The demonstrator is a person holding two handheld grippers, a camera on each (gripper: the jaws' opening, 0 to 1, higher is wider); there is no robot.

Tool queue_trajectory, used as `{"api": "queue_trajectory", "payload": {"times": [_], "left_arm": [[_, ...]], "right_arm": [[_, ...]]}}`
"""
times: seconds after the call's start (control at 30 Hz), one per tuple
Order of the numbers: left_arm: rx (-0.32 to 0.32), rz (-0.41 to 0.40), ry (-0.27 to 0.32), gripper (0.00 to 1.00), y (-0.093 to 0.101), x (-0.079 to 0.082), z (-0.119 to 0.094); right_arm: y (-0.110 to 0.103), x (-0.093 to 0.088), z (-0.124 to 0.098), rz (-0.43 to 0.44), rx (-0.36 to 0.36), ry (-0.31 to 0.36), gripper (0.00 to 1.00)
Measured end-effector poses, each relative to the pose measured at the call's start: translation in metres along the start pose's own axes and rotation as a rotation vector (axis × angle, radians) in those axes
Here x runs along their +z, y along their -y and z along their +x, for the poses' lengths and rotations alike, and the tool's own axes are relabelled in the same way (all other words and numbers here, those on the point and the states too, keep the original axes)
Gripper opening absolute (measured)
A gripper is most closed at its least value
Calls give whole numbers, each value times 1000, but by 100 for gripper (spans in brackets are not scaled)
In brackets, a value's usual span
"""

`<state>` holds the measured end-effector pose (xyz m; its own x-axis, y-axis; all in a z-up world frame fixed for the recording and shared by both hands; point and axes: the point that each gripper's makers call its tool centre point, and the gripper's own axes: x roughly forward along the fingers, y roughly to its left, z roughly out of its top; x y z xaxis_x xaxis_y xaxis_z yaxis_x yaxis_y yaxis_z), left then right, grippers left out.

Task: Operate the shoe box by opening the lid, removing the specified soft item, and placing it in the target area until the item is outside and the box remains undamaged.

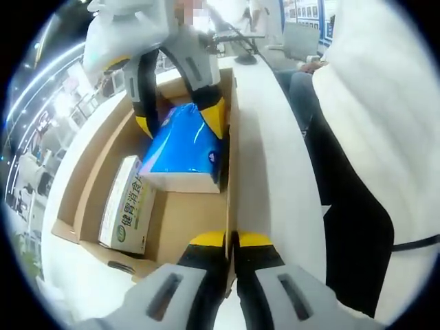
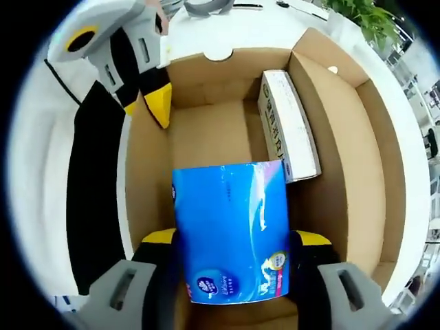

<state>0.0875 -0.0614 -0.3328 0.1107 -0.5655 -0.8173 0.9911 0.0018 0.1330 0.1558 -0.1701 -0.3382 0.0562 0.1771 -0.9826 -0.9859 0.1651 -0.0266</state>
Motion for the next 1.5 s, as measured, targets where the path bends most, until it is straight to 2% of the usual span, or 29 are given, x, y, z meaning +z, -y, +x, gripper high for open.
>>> {"api": "queue_trajectory", "payload": {"times": [0.13, 0.2, 0.3, 0.4, 0.67, 1.0, 1.47, 1.5], "left_arm": [[1, 2, 1, 2, 0, 0, 0], [4, 2, 2, 3, 0, 0, 1], [6, 2, 2, 3, 0, 0, 1], [5, 2, 3, 3, 0, 0, 1], [1, 1, 5, 3, -1, 1, 1], [4, -6, 4, 3, -1, 1, 0], [-6, -9, 1, 3, -2, 2, 2], [-6, -9, 1, 3, -2, 2, 2]], "right_arm": [[-2, -1, 5, 20, 25, -15, 74], [-11, -3, 10, -16, 62, -24, 69], [-7, -4, 9, -36, 59, -26, 69], [-4, -5, 10, -112, 75, -25, 69], [-4, -4, 21, -80, 77, -82, 75], [-5, -8, 40, -101, 40, -103, 87], [-4, -9, 42, -93, 46, -116, 87], [-4, -9, 42, -96, 47, -135, 87]]}}
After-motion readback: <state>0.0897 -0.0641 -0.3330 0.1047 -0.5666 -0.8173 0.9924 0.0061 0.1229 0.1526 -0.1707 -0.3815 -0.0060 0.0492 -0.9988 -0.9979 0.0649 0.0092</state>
